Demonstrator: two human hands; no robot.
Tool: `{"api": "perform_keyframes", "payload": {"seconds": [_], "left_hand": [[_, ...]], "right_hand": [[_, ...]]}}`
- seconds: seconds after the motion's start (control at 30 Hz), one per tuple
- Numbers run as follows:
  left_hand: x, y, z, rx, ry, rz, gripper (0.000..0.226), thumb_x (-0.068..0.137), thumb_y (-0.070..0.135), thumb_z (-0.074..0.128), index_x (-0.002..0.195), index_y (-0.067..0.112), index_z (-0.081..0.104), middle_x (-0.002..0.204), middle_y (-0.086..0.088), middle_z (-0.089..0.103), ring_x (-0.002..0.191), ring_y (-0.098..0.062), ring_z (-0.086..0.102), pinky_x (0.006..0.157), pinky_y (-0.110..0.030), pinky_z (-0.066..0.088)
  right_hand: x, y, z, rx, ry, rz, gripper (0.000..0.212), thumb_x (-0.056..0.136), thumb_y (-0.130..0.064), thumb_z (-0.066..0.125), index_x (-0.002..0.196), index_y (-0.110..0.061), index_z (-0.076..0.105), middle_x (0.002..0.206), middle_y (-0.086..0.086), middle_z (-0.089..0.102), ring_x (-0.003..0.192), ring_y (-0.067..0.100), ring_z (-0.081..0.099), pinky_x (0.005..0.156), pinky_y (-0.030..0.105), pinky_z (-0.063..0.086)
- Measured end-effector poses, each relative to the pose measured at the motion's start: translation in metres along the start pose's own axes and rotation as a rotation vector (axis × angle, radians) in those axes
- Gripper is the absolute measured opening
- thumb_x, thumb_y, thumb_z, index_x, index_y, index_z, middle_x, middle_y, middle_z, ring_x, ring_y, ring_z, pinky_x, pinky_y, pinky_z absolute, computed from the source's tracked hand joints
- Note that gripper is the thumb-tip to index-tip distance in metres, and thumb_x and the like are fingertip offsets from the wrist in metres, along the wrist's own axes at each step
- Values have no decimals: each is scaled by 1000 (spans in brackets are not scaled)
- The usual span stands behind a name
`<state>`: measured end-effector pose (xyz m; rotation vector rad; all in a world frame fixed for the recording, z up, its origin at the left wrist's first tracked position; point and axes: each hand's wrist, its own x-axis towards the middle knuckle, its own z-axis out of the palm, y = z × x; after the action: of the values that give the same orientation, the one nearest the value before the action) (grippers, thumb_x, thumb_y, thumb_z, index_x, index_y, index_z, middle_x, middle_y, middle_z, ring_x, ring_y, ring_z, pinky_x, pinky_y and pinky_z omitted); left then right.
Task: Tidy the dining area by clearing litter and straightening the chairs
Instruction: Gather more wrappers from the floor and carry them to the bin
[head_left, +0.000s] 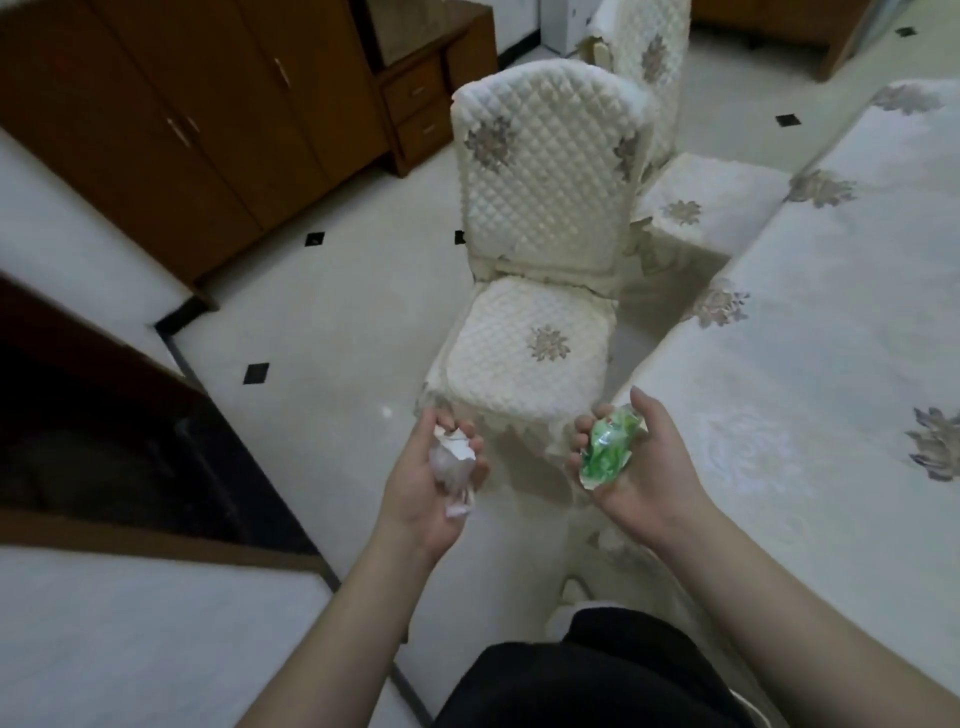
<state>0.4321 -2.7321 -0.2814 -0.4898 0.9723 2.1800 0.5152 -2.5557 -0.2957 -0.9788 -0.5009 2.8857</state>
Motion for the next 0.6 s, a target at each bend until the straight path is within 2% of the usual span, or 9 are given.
{"api": "perform_keyframes", "payload": {"seconds": [0.1,0.2,0.3,0.47,0.6], "left_hand": [[16,17,-8,-40,42,15,28,92,33,54,69,18,50,74,1,52,57,-9,52,47,-17,46],[23,39,-20,-17,61,68,22,82,33,63,68,20,53,76,2,52,59,-9,50,46,-14,35],[27,62,-35,-54,91,132,23,87,34,55,72,17,53,77,-1,54,61,-10,50,49,-18,48],[36,105,-67,-106,207,211,18,79,26,62,67,18,51,74,1,53,61,-10,46,48,-19,48],[55,149,-107,-257,286,264,31,96,33,51,70,16,53,75,-2,61,63,-12,58,51,-22,53]], "right_hand": [[37,-3,26,-39,-33,83,28,85,-43,52,76,-17,53,72,3,53,58,17,51,54,25,45],[68,-3,59,-88,-77,155,29,87,-43,51,75,-17,52,71,2,52,58,16,49,52,24,45],[97,5,90,-157,-107,217,29,87,-43,51,75,-17,52,71,2,52,58,15,48,51,24,46],[145,44,136,-222,-168,337,26,80,-43,52,73,-17,50,70,1,49,54,14,48,51,21,44],[187,89,174,-317,-187,396,26,84,-42,50,74,-17,49,70,1,48,52,15,48,51,22,42]]}}
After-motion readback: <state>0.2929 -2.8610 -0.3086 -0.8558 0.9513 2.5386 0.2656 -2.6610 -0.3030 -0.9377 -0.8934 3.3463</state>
